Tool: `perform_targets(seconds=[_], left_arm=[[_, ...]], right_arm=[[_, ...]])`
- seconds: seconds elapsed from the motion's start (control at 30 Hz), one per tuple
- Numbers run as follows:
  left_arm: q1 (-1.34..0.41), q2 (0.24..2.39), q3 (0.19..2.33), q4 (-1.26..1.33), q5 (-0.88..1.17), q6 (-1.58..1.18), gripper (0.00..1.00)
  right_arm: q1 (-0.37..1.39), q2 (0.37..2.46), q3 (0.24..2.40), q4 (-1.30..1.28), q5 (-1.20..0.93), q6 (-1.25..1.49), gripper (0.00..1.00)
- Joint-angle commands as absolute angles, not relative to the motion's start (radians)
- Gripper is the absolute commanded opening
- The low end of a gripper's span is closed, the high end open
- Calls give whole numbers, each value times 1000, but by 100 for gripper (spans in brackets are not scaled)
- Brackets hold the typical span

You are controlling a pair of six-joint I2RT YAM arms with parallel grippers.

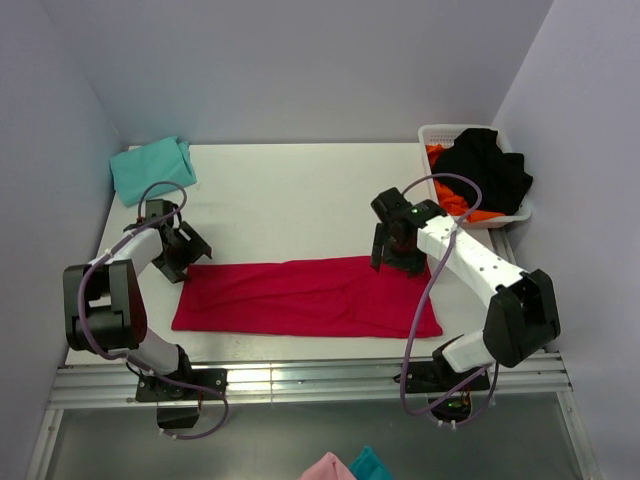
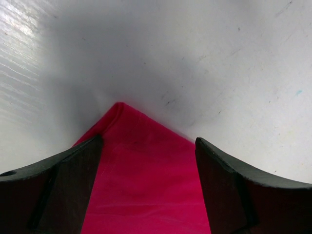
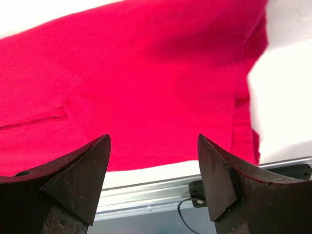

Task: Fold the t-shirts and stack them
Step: Fold the tshirt

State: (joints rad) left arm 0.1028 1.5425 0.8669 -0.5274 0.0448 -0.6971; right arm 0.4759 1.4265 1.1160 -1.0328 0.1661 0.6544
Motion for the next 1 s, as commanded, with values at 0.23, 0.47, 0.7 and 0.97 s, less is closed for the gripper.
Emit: perform_targets(seconds=[0.23, 0.47, 0.7, 0.97], left_arm=[[98, 1555, 946, -506, -46, -696, 82], [97, 1632, 957, -474, -37, -709, 70], [92, 1640, 973, -469, -22, -710, 62], [86, 1647, 979, -442, 17, -710, 0]], right_arm=[[381, 1364, 1085, -1023, 155, 588, 77], [335, 1364, 1098, -1031, 155, 557, 74], [290, 1364, 1094, -1029, 155, 538, 73], [282, 1374, 1062, -1008, 153, 546, 70]])
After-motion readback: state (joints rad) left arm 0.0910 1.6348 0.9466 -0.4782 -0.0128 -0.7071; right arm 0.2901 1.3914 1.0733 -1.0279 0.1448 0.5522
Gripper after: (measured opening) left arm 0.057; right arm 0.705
